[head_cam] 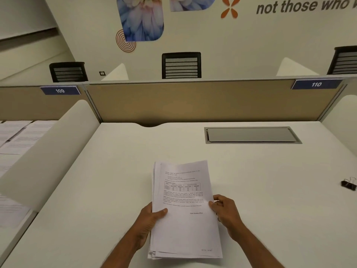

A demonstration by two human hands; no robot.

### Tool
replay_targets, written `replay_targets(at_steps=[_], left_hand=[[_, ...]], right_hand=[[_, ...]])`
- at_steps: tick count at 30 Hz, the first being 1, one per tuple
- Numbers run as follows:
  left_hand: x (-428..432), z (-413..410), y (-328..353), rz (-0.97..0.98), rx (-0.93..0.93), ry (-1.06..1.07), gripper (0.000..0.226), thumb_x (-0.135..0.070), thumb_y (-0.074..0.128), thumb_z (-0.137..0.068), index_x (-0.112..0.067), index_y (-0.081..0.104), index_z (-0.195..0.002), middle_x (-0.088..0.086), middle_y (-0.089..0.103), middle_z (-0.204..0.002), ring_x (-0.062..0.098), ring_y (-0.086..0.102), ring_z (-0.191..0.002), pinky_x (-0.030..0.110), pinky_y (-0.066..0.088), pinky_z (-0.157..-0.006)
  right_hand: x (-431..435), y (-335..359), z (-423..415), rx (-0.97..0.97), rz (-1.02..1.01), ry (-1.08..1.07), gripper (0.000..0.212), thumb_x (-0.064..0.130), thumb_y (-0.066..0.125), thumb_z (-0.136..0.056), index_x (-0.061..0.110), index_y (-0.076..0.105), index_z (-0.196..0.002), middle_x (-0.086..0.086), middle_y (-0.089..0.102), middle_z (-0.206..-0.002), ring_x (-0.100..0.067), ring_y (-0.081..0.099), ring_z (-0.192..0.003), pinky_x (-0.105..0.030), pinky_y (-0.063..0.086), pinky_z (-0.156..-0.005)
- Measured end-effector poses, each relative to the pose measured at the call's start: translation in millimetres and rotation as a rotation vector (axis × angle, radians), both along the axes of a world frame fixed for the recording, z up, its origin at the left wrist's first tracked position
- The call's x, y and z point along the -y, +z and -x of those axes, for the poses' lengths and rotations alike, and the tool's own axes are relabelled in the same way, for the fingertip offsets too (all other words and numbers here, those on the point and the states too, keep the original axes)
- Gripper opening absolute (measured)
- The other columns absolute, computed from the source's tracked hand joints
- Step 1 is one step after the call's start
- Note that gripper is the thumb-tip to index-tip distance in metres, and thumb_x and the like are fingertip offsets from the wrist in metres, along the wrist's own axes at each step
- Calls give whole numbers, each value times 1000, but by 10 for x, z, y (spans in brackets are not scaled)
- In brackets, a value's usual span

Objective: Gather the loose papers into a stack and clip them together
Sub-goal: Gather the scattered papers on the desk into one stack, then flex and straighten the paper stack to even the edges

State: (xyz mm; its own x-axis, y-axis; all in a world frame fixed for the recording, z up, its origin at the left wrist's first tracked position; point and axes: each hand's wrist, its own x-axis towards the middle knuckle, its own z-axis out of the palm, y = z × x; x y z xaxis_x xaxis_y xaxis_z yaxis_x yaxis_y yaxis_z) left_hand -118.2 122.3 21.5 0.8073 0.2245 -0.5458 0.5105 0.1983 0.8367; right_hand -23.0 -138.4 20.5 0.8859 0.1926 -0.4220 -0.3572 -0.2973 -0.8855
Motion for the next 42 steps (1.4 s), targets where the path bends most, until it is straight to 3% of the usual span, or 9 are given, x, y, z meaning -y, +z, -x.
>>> replay_targets(at_steps=[5,8,11,15,19,25,31,39,42], left_hand=[[53,78,22,-5,17,53,34,-14,67,-96,-20,63,-129,-3,81,-108,22,77,-99,32,63,-77],[34,133,91,24,64,48,38,-21,70,-94,-21,62,-131,1,80,-116,26,76,-103,40,63,-85],[-1,166,199,77,133,28,46,-28,73,-87,-23,62,-132,2,77,-121,24,76,-106,38,64,-85],[-5,152,386,107,194,-33,47,-28,74,-88,-22,63,-133,5,75,-127,26,73,-114,36,62,-89],[67,99,561,68,242,-89,41,-19,73,-92,-16,67,-132,8,74,-128,28,71,-117,37,60,-94],[270,97,712,-42,315,-11,24,-20,76,-90,-28,78,-112,4,80,-113,18,75,-103,23,60,-78],[352,154,803,-68,304,81,29,-18,85,-80,-32,80,-104,-3,81,-109,10,75,-96,15,59,-69],[506,166,943,-59,331,145,29,-5,83,-80,-28,80,-97,0,82,-98,11,76,-85,17,59,-63],[457,246,1057,-87,356,179,31,-7,85,-78,-24,79,-103,0,82,-99,13,76,-88,20,58,-68]], right_hand=[[-38,-63,39,59,108,-30,26,27,69,-96,22,64,-121,-5,71,-113,-22,70,-99,-39,60,-86],[35,-23,45,-16,47,-73,58,34,78,-89,23,48,-138,-7,57,-129,-28,61,-116,-41,52,-97],[155,53,-15,-157,-119,-55,64,37,82,-83,19,50,-136,-8,68,-128,-29,64,-117,-50,50,-104],[225,281,-48,-173,-332,106,55,36,83,-81,21,66,-131,2,77,-121,-21,75,-107,-40,60,-91],[226,554,-66,-21,-481,21,47,22,88,-76,13,75,-121,-7,78,-118,-28,76,-107,-37,64,-82],[204,827,116,178,-437,-3,30,21,85,-78,18,80,-108,-7,81,-105,-26,77,-94,-30,63,-73],[216,853,258,161,-331,81,37,17,85,-81,18,77,-117,-2,81,-106,-22,74,-101,-34,63,-85],[88,906,381,215,-391,0,33,28,83,-80,35,74,-111,5,80,-101,-18,75,-92,-32,64,-73],[136,955,435,230,-408,9,39,26,84,-79,31,73,-116,4,80,-102,-18,74,-94,-26,62,-69]])
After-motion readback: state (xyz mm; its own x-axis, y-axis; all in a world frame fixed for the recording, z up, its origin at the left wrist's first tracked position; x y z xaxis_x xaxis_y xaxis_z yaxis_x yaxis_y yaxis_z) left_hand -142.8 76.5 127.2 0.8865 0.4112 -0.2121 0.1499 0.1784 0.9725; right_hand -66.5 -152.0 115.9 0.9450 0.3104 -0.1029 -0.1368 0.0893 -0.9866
